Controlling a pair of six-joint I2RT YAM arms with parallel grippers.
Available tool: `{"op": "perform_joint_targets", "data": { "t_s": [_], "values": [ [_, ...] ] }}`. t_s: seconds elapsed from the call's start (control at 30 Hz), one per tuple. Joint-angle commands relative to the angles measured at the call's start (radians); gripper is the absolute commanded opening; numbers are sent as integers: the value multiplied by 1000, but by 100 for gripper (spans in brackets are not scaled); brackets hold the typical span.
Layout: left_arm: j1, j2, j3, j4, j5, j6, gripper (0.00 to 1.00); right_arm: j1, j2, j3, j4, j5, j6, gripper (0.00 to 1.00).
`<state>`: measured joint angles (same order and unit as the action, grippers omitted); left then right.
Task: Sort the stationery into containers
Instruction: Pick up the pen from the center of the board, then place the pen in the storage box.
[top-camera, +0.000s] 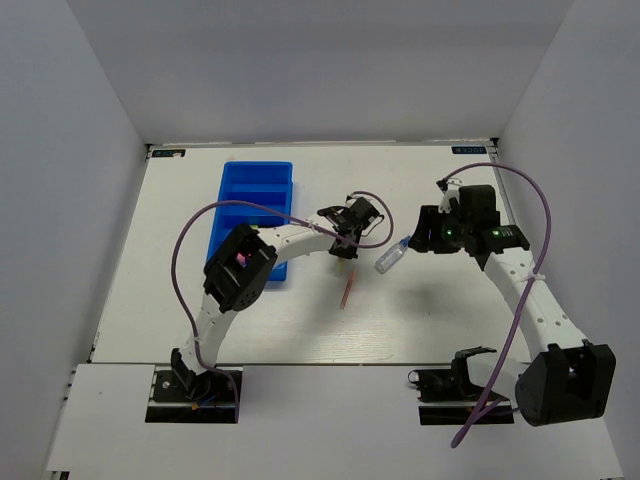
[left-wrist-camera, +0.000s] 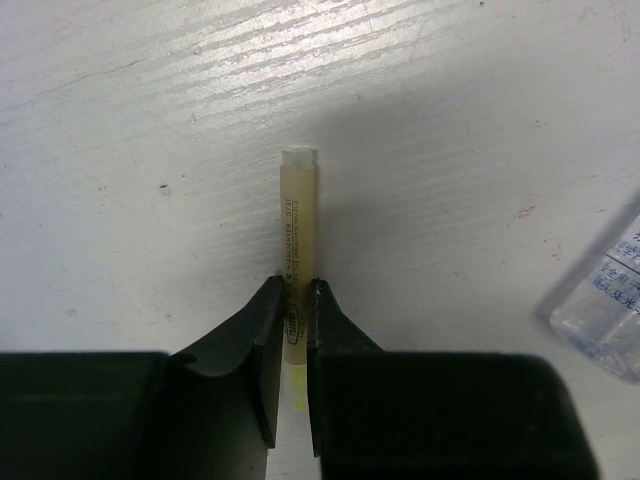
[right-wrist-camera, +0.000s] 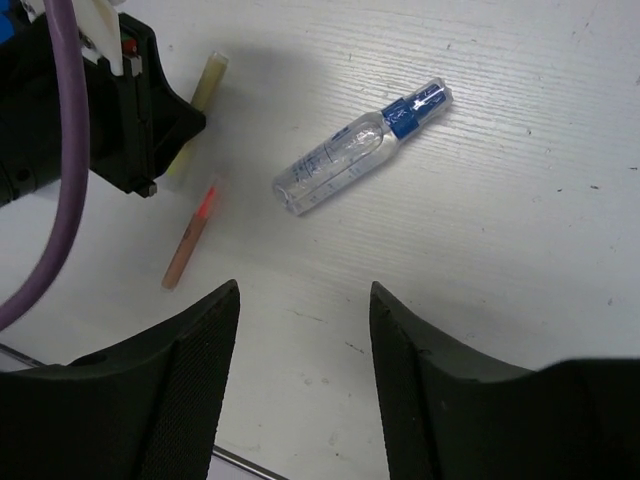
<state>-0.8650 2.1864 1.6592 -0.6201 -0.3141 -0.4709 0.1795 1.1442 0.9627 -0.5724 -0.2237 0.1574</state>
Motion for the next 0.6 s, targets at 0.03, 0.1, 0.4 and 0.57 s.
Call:
{"op": "perform_joint_targets", "data": {
  "t_s": [0.03,0.1,0.4,0.57],
  "values": [
    [32,-74,34,-27,30,49,0,-11,-18,-18,32,-52,-30,61],
    [49,-108,77,-53,76,103,0,-9,-14,-19,29,-86,-45,62],
    [191,-272,238,-184,277,375,0,-21,-24,-45,31,-288,-192,31],
    [317,-364,165,-227,381,633,0,-18,-15,-61,46,-380,-219,13]
  ]
}}
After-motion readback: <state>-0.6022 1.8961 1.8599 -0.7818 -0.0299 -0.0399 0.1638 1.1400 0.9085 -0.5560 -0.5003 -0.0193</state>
